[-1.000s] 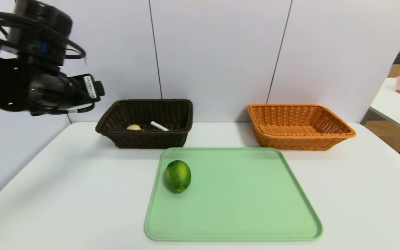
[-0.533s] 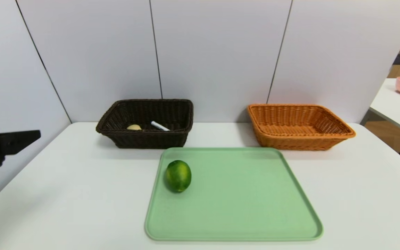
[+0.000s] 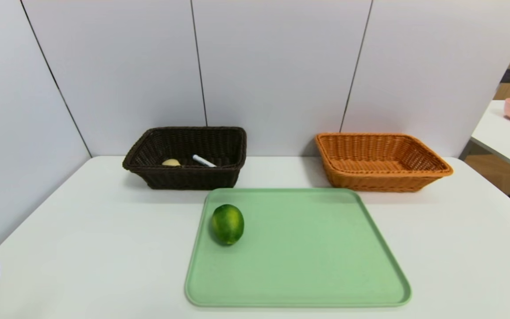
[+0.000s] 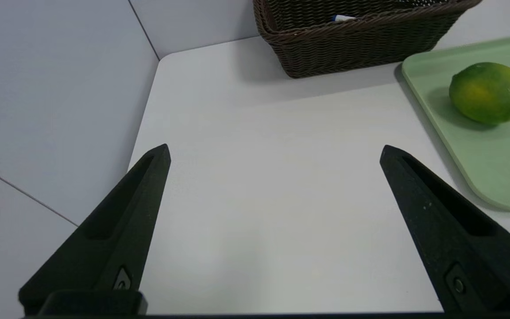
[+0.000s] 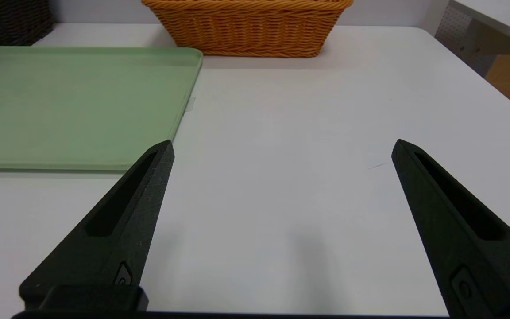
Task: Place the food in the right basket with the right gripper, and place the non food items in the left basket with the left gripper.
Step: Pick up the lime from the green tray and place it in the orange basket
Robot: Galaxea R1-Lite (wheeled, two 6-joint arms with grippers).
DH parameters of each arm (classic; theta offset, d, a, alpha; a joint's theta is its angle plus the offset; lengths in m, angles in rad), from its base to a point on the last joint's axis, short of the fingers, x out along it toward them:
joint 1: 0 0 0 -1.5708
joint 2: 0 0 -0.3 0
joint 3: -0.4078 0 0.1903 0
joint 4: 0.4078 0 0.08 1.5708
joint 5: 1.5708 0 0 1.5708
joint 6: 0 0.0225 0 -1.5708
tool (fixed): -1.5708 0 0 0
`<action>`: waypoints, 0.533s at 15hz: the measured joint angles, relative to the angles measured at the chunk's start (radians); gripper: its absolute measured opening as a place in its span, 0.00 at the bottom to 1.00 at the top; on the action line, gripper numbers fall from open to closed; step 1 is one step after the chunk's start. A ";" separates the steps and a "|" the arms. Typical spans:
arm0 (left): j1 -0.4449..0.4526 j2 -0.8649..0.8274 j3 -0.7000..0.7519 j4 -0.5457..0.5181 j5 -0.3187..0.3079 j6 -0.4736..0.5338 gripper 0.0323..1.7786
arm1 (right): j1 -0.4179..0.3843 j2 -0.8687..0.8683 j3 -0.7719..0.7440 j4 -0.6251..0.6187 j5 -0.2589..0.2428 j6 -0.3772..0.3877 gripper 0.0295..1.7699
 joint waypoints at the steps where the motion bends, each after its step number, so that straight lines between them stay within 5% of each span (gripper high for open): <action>1: 0.024 -0.047 0.035 -0.010 -0.040 0.027 0.95 | 0.000 0.000 0.000 0.000 0.000 0.001 0.96; 6: 0.124 -0.181 0.183 -0.068 -0.236 0.110 0.95 | 0.001 0.000 0.000 0.000 0.000 0.000 0.96; 8: 0.153 -0.216 0.231 -0.071 -0.253 0.117 0.95 | 0.001 0.000 0.000 0.000 0.000 0.001 0.96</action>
